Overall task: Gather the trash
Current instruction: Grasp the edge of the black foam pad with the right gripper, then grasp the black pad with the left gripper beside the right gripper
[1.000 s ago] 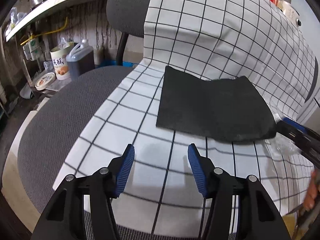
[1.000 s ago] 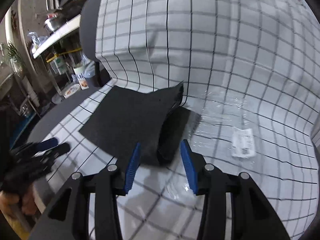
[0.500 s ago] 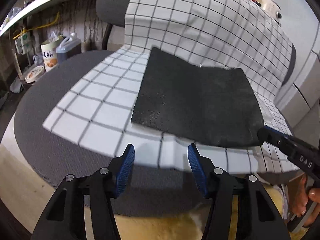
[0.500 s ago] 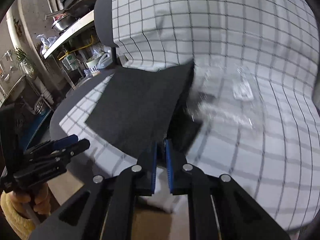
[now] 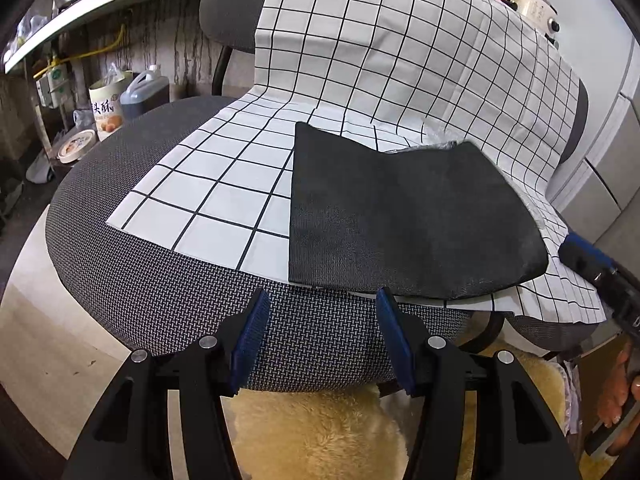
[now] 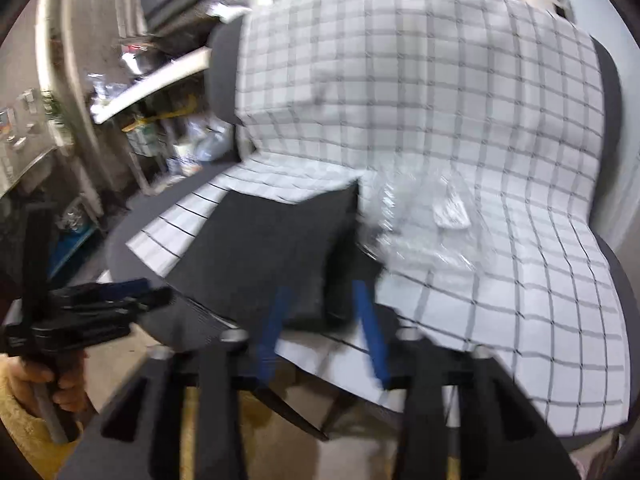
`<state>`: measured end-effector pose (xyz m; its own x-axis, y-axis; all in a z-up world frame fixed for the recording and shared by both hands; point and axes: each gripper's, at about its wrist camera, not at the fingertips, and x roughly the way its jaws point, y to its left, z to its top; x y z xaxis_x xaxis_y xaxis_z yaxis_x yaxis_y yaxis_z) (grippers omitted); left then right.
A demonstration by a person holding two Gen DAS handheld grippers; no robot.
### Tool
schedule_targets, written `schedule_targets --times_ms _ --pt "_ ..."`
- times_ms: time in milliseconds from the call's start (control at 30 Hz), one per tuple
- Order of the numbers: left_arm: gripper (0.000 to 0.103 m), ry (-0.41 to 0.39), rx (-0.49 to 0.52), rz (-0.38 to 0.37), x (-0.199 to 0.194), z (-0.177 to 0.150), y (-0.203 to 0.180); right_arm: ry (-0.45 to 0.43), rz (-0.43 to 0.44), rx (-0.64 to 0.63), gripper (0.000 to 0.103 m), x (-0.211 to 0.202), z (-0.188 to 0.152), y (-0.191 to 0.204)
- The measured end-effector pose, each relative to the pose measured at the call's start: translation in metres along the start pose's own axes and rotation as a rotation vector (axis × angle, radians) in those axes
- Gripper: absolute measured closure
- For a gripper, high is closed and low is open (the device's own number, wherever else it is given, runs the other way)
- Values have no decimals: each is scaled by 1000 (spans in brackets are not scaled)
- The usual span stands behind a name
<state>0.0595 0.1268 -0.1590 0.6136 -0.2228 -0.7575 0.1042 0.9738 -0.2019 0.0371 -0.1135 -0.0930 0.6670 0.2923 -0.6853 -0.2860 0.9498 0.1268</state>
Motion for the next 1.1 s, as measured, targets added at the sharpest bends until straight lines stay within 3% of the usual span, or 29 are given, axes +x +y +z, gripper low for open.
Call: schedule_targets --times_ms 167,267,367,867,1100 --pt "47 3 -2 -8 0 -1 1 57 6 -70 95 26 5 14" --pt "47 13 -15 -34 1 -4 3 141 -54 -41 95 53 -3 5" --pt "47 18 -12 -61 3 -5 1 192 -51 9 96 66 -13 -6" --pt "47 -59 36 -212 6 17 -39 196 -1 83 96 71 -17 -16" --pt "46 -32 116 -253 25 24 -71 196 19 91 96 69 -19 -18"
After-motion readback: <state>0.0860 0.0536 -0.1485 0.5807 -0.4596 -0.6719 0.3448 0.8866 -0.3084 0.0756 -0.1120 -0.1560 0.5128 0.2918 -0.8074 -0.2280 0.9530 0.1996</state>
